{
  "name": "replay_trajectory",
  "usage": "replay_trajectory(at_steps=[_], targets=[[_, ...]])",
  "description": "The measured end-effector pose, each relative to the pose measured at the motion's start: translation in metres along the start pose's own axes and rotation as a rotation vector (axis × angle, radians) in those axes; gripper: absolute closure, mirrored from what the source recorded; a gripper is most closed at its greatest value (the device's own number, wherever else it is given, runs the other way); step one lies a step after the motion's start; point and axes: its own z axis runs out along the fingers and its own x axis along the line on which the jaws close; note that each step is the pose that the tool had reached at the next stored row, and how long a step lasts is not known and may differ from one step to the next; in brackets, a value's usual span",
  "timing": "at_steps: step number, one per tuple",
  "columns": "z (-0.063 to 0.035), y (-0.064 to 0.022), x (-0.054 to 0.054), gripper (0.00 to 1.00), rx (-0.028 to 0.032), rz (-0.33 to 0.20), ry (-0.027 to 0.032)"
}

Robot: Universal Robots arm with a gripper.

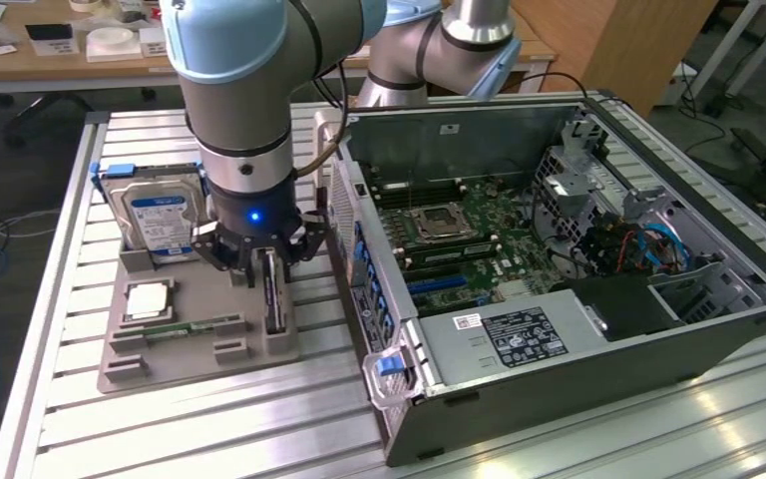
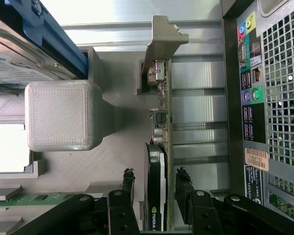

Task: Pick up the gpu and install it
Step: 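Pick up the gpu and move the gpu toward the slot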

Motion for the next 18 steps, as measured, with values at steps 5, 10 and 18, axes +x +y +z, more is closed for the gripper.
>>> replay_trajectory(at_steps=[5, 10, 18], targets=[[0.0000, 0.0000, 0.0000, 0.53, -0.0001, 0.000, -0.0001], [0.0000, 0.0000, 0.0000, 0.61, -0.0001, 0.000, -0.0001], [0.0000, 0.0000, 0.0000, 0.62, -0.0001, 0.000, 0.0000]])
